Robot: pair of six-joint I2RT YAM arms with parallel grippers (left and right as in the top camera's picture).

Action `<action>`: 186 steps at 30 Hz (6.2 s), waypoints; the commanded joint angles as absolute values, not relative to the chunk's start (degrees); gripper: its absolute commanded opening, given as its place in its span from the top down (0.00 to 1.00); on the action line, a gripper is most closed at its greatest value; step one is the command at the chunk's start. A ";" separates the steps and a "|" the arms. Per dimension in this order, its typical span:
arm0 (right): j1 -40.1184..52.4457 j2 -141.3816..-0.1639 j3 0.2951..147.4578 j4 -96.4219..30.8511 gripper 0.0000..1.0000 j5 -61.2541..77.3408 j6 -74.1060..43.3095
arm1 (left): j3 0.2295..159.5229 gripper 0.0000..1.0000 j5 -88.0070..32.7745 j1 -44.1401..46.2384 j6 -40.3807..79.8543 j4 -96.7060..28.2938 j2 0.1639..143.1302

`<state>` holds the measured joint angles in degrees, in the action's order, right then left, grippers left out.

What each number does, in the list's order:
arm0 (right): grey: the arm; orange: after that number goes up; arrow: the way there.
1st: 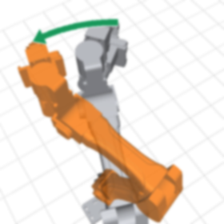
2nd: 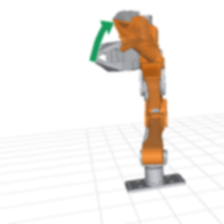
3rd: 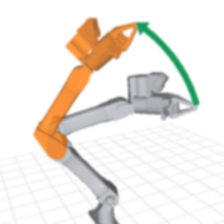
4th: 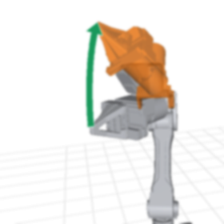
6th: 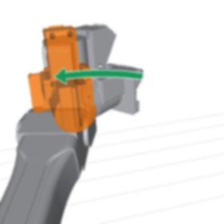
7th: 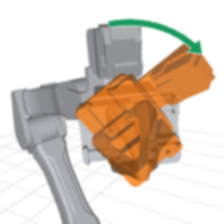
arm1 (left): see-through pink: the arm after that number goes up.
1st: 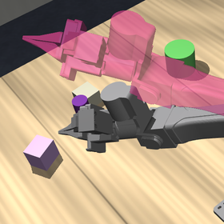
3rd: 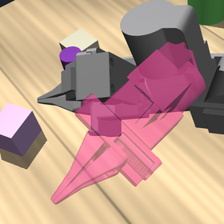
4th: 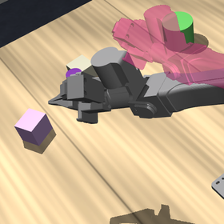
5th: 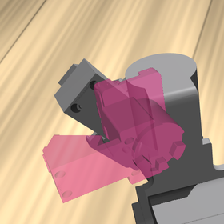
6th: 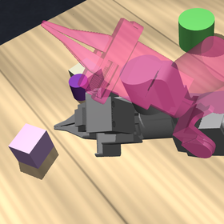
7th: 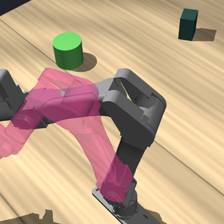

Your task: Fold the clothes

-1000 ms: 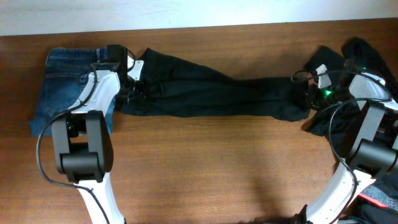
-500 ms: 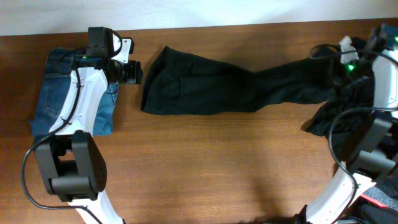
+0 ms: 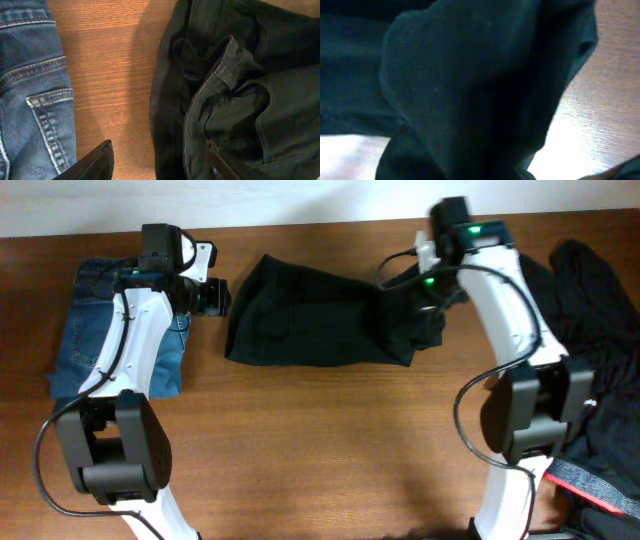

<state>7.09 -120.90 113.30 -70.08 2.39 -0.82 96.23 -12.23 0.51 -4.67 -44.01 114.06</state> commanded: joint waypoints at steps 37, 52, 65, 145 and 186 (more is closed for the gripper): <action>-2.50 -118.26 118.93 -80.29 0.95 -17.67 -5.45 | 96.71 0.42 -13.32 0.36 -4.56 -45.74 113.12; 15.35 -127.92 118.93 -73.63 0.55 -13.96 -9.85 | 96.71 0.42 -13.32 0.36 -4.56 -45.74 113.10; 19.59 -128.38 118.96 -69.34 0.25 -3.20 -0.89 | 96.71 0.42 -13.32 0.36 -4.54 -45.71 113.12; 15.31 -118.85 117.80 -68.60 0.20 6.15 -0.25 | 96.71 0.42 -13.39 0.36 -4.54 -45.89 113.12; 16.88 -119.81 112.27 -65.87 0.91 -0.36 -2.31 | 96.71 0.42 -14.00 0.47 -4.56 -45.69 113.12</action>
<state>16.03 -122.21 105.08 -64.55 1.26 -2.46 96.23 -13.17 0.51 -4.67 -45.82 114.06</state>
